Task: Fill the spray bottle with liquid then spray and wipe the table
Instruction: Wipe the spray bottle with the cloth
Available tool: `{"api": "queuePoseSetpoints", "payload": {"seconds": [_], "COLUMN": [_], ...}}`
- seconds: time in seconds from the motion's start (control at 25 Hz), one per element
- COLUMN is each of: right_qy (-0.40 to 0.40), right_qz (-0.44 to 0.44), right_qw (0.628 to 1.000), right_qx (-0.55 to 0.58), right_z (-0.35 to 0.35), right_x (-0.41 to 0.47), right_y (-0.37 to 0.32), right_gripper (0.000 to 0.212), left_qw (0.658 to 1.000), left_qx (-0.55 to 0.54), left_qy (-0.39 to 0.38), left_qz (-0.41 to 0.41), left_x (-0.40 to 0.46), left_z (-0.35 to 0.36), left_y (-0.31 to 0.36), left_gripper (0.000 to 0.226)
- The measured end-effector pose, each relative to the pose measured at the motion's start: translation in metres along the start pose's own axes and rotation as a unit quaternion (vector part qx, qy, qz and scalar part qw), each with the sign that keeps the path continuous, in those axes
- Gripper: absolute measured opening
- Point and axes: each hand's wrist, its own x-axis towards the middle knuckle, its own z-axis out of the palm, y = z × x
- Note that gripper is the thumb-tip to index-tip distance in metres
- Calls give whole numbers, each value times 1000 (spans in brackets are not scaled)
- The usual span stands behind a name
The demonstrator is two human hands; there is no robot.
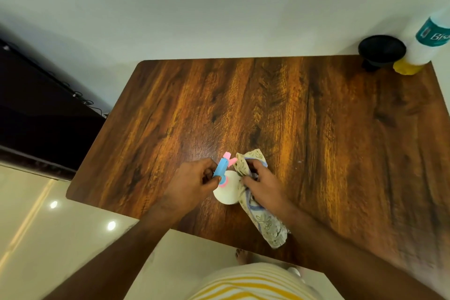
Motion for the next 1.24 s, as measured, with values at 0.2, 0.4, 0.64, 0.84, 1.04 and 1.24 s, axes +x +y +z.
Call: {"api": "queuePoseSetpoints", "payload": {"seconds": [0.2,0.4,0.64,0.84,1.04,1.24], "right_qy": [-148,-136,-251,-261,-170,-151], "right_qz": [-114,-220,-152,-105,-145,-152], "right_qw": [982,896,921,933,865,859], "right_qx": [-38,-360,-255,-226,-449,-464], "right_z": [5,3,-21,-33,-11,-3], "right_x": [-22,9,43,41,39,38], "right_y": [6,12,10,31,42,43], "right_gripper": [83,102,98,93,94,88], "left_qw": [1000,999,997,991,983,983], "left_qx": [-13,-19,-5,49,89,116], "left_qy": [4,-18,-47,-71,-85,19], "left_qz": [12,33,58,107,135,144], "left_x": [1,1,7,11,13,-4], "left_z": [-1,-5,-10,-16,-21,-20], "left_y": [-4,-8,-11,-14,-21,-27], "left_gripper": [22,23,28,30,33,32]}}
